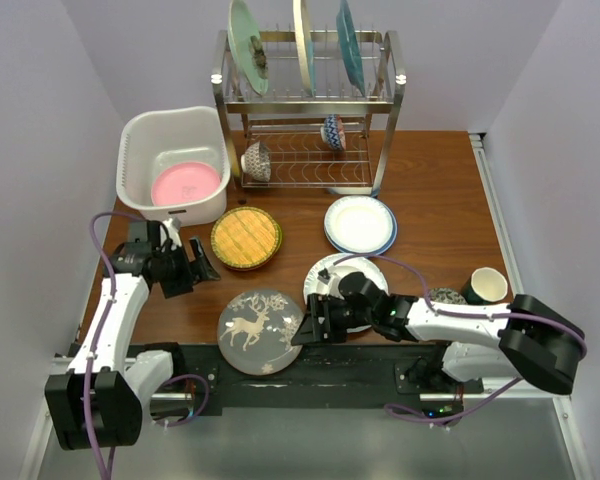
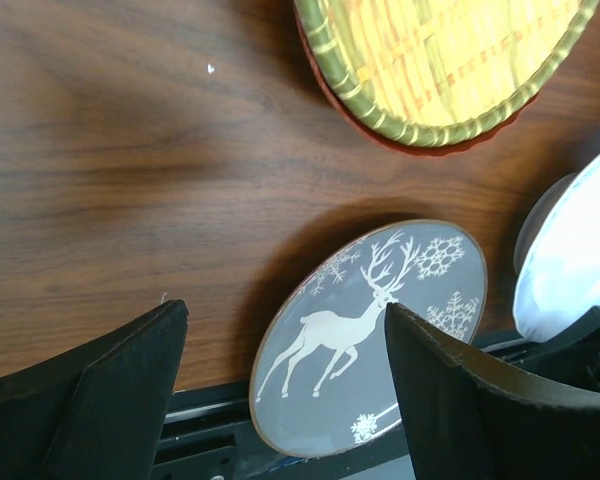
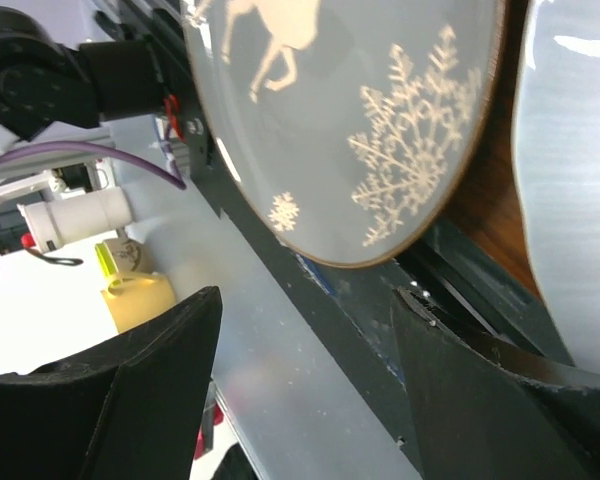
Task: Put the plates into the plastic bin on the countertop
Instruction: Pick up the plate from the corner of the board.
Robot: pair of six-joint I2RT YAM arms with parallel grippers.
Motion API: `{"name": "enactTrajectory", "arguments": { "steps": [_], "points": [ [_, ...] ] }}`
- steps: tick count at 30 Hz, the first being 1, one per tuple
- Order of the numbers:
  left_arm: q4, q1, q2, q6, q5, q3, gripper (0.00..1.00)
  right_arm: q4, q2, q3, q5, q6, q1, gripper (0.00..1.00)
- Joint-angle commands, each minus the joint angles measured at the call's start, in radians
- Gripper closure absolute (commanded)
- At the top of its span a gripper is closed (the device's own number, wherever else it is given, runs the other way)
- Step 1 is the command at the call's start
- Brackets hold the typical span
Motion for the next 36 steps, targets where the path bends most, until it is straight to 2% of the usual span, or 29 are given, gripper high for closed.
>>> {"name": "enactTrajectory", "arguments": {
  "steps": [1,8,17,28,36],
  "points": [
    [0.048,-0.018,0.012,0.011,0.037,-0.046,0.16,0.041,0.044,-0.007,-0.041,0.025,0.007,0.28],
    [0.097,-0.039,0.023,-0.009,0.025,-0.101,0.16,0.063,0.114,-0.004,-0.060,0.025,0.012,0.29],
    [0.104,-0.065,0.075,-0.040,-0.003,-0.092,0.20,0.077,0.199,0.022,-0.074,0.005,0.016,0.34],
    [0.135,-0.251,0.107,-0.149,-0.064,-0.082,0.21,0.038,0.263,0.087,-0.054,-0.022,0.021,0.41],
    [0.120,-0.292,0.084,-0.178,-0.089,-0.123,0.21,0.002,0.295,0.147,-0.044,-0.058,0.023,0.42]
  ]
}}
